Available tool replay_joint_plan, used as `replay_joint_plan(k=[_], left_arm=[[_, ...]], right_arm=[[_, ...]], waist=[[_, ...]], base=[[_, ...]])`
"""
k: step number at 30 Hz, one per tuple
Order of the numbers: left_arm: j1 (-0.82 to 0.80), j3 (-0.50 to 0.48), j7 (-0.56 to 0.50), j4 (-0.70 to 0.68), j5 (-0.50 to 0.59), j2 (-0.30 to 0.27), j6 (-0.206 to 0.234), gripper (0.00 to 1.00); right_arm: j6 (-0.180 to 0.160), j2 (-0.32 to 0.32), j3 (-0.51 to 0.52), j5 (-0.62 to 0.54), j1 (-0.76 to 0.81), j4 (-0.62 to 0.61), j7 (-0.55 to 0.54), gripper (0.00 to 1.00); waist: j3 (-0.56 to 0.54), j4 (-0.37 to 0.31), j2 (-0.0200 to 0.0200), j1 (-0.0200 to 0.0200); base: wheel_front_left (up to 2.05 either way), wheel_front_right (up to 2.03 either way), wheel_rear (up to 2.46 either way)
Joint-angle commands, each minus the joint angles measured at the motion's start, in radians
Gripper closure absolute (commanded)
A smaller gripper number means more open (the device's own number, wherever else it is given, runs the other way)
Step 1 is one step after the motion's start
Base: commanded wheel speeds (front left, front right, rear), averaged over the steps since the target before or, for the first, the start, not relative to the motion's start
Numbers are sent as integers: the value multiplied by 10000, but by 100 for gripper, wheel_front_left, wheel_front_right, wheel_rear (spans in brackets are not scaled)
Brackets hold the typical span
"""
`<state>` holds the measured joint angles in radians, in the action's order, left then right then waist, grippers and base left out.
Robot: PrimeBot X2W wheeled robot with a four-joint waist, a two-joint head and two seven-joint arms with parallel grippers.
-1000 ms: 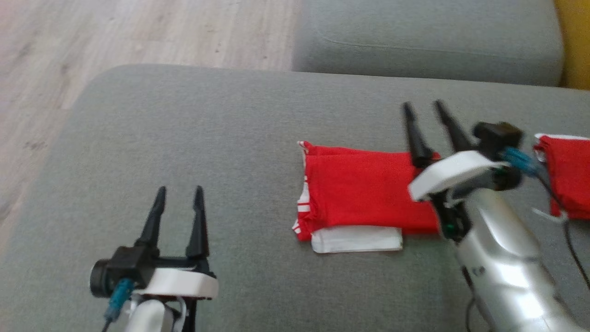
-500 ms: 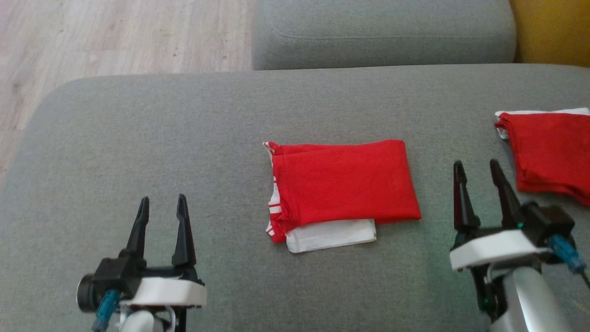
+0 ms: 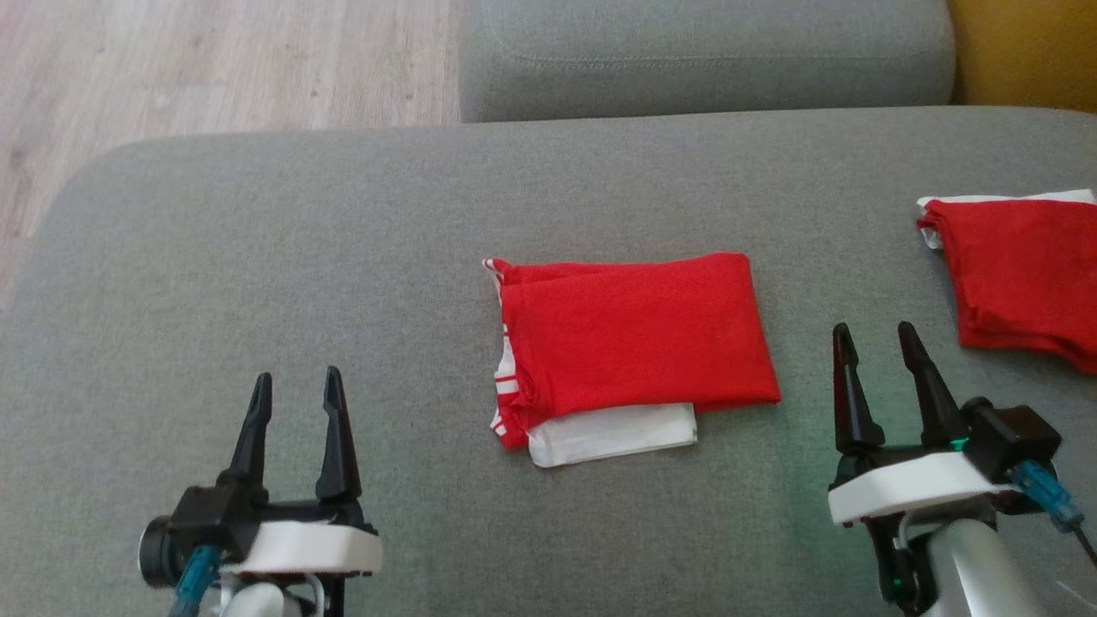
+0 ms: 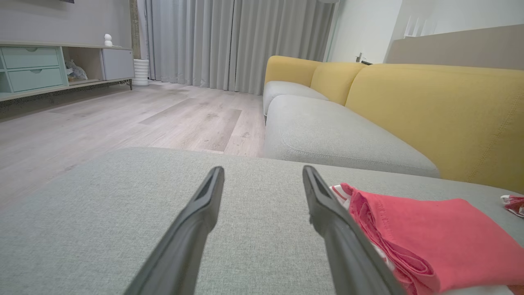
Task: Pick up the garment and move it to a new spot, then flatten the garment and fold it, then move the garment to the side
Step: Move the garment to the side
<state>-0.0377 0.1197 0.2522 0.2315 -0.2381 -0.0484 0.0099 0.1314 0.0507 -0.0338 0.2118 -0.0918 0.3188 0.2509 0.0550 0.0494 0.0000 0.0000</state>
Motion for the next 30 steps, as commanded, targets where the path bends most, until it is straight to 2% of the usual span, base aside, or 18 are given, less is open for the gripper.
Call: replay_joint_plan(k=[1,7,11,17,24,25,26,30], left_arm=[[-519,-308,95,-365,-13,-19,10,0],[-793,-102,95,-407,-14,-19,-1,0],[-1024,92,95,-356,-6,-19,-21,0],[-1357,377,95,-230,-73,-19,-18,0],[-1425,395,95,-132,-19,-18,-39,0],[-1414,365,95,-138,-222,-18,-72,0],[-1406,336,95,-153,-452,-18,-99,0],[-1392,312,95,-186,-391,-18,-155,0]], right_arm=[[-7,-4,-333,99,-450,-360,108,0],[-7,-4,-691,207,-916,214,-33,0],[-7,-4,-984,749,-1596,1093,-502,0],[-7,-4,-833,1052,-2516,2668,-1000,0],[-7,-4,-1151,1492,-3191,4325,-1786,0],[-7,-4,-1319,1551,-3247,4440,-1840,80],[-7,-5,-1423,1532,-3286,4545,-1823,100],[-7,-5,-1508,1137,-3415,4874,-1486,100]], waist=[[152,54,0,0],[576,224,0,0],[975,445,0,0],[1388,908,0,0],[1417,1155,0,0],[1378,1157,0,0],[1325,1148,0,0],[1061,1024,0,0]], base=[[0,0,0],[0,0,0],[0,0,0],[0,0,0],[0,0,0],[0,0,0],[0,0,0],[0,0,0]])
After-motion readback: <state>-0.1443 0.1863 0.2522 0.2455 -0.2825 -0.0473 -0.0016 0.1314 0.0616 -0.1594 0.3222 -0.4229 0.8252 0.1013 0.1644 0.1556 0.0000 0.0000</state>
